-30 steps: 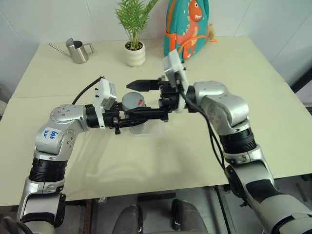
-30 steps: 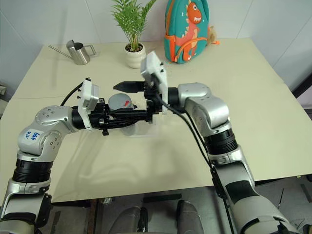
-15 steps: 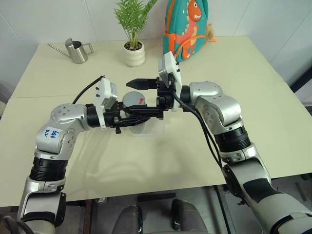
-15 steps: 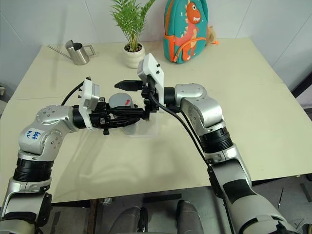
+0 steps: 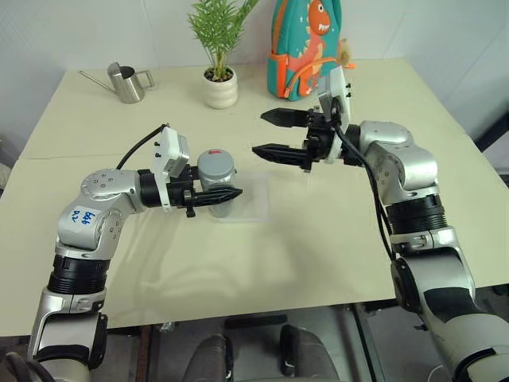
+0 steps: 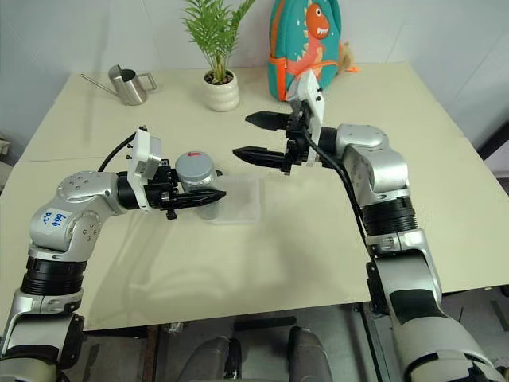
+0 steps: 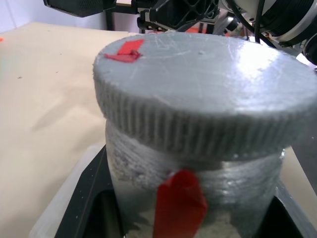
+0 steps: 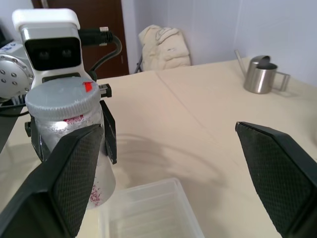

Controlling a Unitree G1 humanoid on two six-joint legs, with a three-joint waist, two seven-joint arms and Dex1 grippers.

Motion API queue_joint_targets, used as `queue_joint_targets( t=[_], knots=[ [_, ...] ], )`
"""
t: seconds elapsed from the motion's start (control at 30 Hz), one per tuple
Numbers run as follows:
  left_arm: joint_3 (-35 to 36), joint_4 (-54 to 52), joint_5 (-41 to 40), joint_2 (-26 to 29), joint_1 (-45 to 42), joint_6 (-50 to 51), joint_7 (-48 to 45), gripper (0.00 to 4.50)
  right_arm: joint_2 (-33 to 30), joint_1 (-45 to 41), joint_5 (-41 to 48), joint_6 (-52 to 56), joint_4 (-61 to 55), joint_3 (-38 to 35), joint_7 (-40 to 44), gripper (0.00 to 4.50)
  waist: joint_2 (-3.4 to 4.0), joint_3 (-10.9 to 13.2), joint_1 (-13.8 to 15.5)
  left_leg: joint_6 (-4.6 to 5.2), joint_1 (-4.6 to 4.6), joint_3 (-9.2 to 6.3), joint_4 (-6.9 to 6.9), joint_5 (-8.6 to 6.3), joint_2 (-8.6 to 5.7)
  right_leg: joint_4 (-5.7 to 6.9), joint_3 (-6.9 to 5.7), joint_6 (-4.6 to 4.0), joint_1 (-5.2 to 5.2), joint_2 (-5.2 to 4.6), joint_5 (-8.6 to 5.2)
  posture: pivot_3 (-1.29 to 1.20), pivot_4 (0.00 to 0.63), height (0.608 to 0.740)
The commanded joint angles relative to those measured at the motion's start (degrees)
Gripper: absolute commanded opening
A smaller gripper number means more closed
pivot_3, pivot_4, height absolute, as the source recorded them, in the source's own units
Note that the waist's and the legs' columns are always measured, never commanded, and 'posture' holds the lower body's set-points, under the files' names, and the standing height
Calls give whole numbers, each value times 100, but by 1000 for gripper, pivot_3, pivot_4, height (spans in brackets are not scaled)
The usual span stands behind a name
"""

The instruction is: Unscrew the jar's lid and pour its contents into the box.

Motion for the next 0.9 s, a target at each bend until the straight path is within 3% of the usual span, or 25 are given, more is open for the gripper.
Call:
queue_joint_targets(
  t=[0.03,0.23,0.47,0.9],
  knots=[
    [97,-210,-69,23,-50,-111,-46,1932,-23,-205,174,86,-104,-242,61,4482,0,0,-3,0,1,2,0,0,1,1,0,0,0,2,0,0,150,740],
    [91,-233,-67,21,-30,-97,-26,1932,258,-199,739,737,-908,-268,109,4482,0,0,30,0,-1,2,3,0,3,2,1,-1,0,2,0,0,150,740],
    [58,-188,-53,-8,-85,-91,-19,1932,756,-78,619,1086,-1730,276,-331,4482,0,0,31,-1,-1,-3,3,0,2,3,1,-1,0,2,0,0,150,740],
    [53,-224,-69,-45,-94,-76,5,1932,1045,-175,19,582,-1319,699,-446,4482,0,0,31,0,-4,-1,4,0,-1,5,1,-1,-1,1,0,0,150,740]
  ],
)
